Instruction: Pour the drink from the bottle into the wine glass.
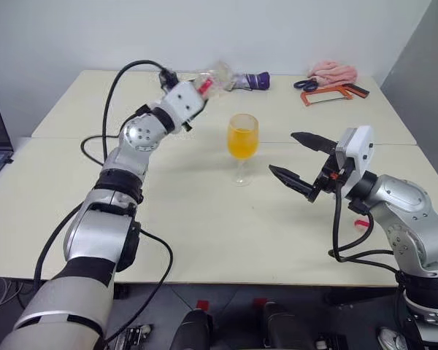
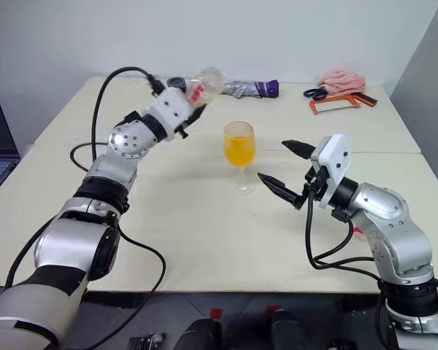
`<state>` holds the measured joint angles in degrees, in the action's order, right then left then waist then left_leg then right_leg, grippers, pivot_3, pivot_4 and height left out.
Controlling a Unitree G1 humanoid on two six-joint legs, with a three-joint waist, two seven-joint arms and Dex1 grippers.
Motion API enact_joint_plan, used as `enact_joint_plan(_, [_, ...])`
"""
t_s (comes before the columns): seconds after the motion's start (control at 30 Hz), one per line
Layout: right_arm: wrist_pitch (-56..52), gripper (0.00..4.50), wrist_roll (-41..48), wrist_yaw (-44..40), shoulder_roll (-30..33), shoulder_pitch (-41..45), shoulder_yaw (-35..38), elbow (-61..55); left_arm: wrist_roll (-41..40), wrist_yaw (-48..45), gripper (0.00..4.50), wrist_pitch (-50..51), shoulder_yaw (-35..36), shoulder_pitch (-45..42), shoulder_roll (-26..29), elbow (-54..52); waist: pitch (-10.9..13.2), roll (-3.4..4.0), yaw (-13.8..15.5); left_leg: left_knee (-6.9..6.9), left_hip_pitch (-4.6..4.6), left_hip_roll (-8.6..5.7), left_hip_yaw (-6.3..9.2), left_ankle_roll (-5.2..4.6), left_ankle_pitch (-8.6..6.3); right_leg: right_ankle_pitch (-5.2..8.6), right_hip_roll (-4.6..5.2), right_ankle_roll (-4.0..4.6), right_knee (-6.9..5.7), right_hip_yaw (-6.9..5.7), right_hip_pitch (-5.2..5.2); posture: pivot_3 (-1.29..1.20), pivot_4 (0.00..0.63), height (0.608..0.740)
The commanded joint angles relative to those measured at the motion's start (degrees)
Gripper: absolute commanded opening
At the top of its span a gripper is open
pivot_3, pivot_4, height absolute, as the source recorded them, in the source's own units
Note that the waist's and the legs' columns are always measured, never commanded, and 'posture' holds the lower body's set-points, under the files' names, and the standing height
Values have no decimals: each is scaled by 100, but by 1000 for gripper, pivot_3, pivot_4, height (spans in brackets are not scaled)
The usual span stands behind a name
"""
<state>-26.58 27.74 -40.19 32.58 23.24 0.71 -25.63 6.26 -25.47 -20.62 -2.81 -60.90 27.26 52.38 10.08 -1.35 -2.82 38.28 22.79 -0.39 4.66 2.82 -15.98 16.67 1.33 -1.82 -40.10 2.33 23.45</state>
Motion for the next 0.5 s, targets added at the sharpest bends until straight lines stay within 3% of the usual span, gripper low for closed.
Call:
enact_joint_plan(0.03, [-186, 4500, -7, -59, -10, 192, -378, -422, -1070, -305, 1653, 1297, 791, 843, 69, -1154, -2, 3, -50, -1, -4, 6, 0, 0, 0, 0, 1, 0, -3, 4, 0, 0, 150, 740])
enact_joint_plan(0.27, [-474, 4500, -509, 157, -237, 475, -1226, -224, -1819, -125, 1653, 2502, 1614, 2457, 173, -2645, -3, 0, -52, 33, 7, 14, 28, 0, 0, 0, 3, 0, -20, -5, 1, 0, 150, 740])
enact_joint_plan(0.5, [-783, 4500, -794, 244, -578, 619, -1729, -97, -2262, -87, 1653, 2660, 2191, 3089, 153, -2622, -7, -6, 53, 56, 1, 3, 28, -6, -4, 0, 15, 0, -33, -5, -13, 0, 150, 740])
